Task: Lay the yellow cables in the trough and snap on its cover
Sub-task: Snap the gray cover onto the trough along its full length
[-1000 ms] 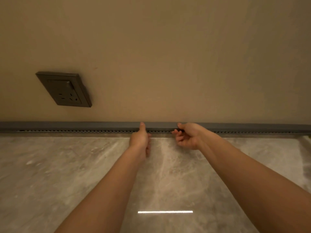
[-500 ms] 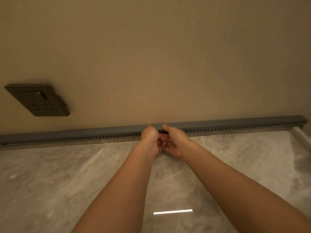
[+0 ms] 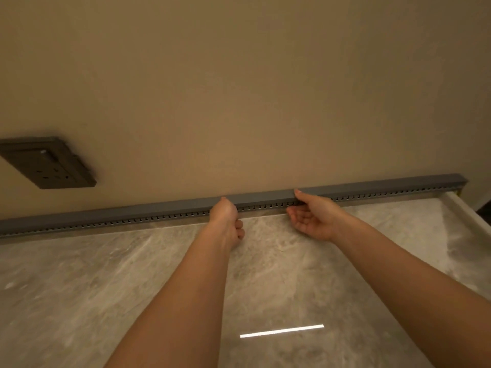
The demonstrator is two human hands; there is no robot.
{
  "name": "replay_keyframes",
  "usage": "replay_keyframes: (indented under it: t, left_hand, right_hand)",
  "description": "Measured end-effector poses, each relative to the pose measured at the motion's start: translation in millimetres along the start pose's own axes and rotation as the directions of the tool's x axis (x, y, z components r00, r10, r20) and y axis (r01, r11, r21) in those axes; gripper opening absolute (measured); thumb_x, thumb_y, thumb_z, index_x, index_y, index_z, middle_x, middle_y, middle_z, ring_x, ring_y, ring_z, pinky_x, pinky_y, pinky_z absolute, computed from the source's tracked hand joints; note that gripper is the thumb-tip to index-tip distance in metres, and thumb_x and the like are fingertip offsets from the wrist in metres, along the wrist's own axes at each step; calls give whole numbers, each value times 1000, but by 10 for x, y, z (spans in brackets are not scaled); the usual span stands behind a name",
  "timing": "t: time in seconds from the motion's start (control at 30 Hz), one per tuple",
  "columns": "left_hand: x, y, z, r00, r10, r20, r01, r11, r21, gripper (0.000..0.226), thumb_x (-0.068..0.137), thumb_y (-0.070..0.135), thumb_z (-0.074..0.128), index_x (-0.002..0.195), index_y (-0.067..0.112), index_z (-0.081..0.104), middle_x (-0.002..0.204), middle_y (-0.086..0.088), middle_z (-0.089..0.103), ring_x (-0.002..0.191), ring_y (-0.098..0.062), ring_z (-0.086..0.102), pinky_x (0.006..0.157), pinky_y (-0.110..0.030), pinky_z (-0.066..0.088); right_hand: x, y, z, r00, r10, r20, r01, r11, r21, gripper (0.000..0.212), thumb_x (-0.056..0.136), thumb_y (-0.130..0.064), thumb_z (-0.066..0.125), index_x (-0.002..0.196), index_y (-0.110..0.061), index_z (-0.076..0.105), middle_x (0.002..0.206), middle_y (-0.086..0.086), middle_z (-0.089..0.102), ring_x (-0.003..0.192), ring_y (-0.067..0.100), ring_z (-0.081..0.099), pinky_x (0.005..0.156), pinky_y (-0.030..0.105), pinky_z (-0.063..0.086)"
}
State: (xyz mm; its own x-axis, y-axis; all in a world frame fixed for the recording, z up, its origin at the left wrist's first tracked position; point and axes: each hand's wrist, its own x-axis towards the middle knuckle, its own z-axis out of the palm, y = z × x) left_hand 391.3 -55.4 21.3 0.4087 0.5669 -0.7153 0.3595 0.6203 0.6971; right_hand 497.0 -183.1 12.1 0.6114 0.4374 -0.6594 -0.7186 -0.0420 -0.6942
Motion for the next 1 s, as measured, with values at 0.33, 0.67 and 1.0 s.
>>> replay_keyframes:
  t: [0.33, 0.67, 1.0]
  left_hand:
    - [70, -116, 95, 985, 89, -148, -85, 996, 34, 57, 99, 46, 23, 130, 2, 42, 59, -5, 40, 46, -17, 26, 43, -23, 20]
    - [-66, -267, 727, 993, 86, -82, -84, 996, 38, 56, 97, 50, 27, 85, 7, 61, 71, -7, 59, 47, -20, 44, 44, -25, 38]
    - [-17, -291, 984, 994, 50, -98, -56, 997, -53, 55, 98, 47, 30, 69, 10, 56, 41, -1, 53, 37, -14, 43, 37, -15, 37]
  right_hand:
    - [34, -24, 179, 997, 21, -78, -25, 998, -53, 23, 98, -18, 45, 77, -7, 46, 71, 13, 53, 51, 9, 40, 41, 16, 39]
    - [105, -68, 122, 997, 64, -41, -68, 991, -111, 27, 98, -21, 44, 74, -8, 47, 60, 8, 51, 49, 9, 39, 43, 19, 32]
    - [106, -95, -3, 991, 90, 101, -83, 994, -70, 22, 95, -20, 50, 79, -5, 50, 64, 9, 50, 53, 13, 44, 48, 21, 41]
